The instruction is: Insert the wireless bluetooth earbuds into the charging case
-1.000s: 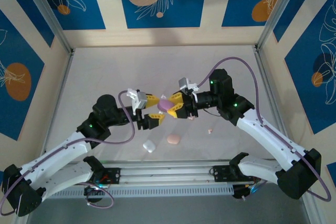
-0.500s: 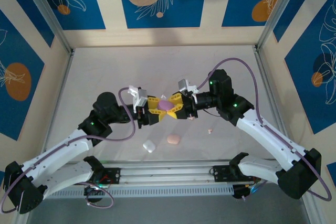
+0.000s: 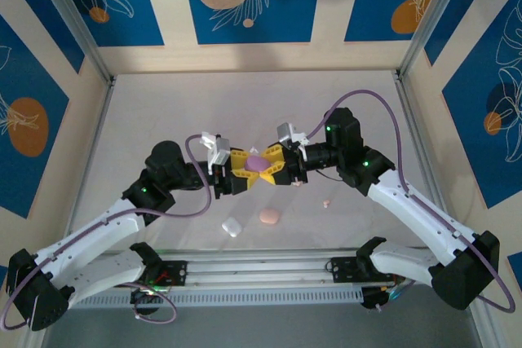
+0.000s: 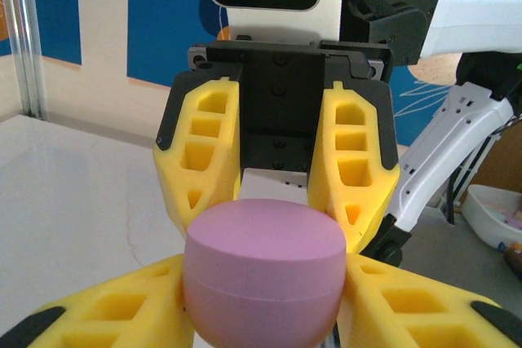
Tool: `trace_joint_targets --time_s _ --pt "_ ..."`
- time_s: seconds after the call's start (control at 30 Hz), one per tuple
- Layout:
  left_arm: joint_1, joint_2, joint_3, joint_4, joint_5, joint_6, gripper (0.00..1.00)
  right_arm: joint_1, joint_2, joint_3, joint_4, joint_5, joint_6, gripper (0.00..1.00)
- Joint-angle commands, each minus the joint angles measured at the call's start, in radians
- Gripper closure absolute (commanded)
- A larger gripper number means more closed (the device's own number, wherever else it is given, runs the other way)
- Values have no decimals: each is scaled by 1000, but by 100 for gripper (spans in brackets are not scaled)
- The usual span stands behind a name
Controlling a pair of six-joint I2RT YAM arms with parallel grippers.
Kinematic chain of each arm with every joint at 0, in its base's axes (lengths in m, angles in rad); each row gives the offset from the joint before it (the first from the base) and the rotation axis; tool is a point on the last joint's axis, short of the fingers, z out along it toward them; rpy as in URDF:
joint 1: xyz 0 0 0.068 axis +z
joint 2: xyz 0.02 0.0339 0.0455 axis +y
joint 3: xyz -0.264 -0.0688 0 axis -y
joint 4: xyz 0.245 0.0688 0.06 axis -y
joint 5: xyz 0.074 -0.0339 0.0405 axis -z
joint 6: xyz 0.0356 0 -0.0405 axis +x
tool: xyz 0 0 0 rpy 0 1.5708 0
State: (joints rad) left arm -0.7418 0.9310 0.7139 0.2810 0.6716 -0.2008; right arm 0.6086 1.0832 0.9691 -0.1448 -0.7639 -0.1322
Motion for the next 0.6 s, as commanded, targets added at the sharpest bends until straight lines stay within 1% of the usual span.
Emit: trace_joint_targets --time_s 0.0,0.07,0.27,0.57 --pt "-8 -3 33 2 62 22 49 8 0 17 25 6 14 69" --pt "-7 -7 36 -9 67 31 47 8 -2 16 27 5 14 69" --pt "-8 -15 42 -41 65 53 48 8 -3 14 26 5 14 69" --pt "-7 -15 46 -14 65 29 67 13 3 20 -7 10 -16 68"
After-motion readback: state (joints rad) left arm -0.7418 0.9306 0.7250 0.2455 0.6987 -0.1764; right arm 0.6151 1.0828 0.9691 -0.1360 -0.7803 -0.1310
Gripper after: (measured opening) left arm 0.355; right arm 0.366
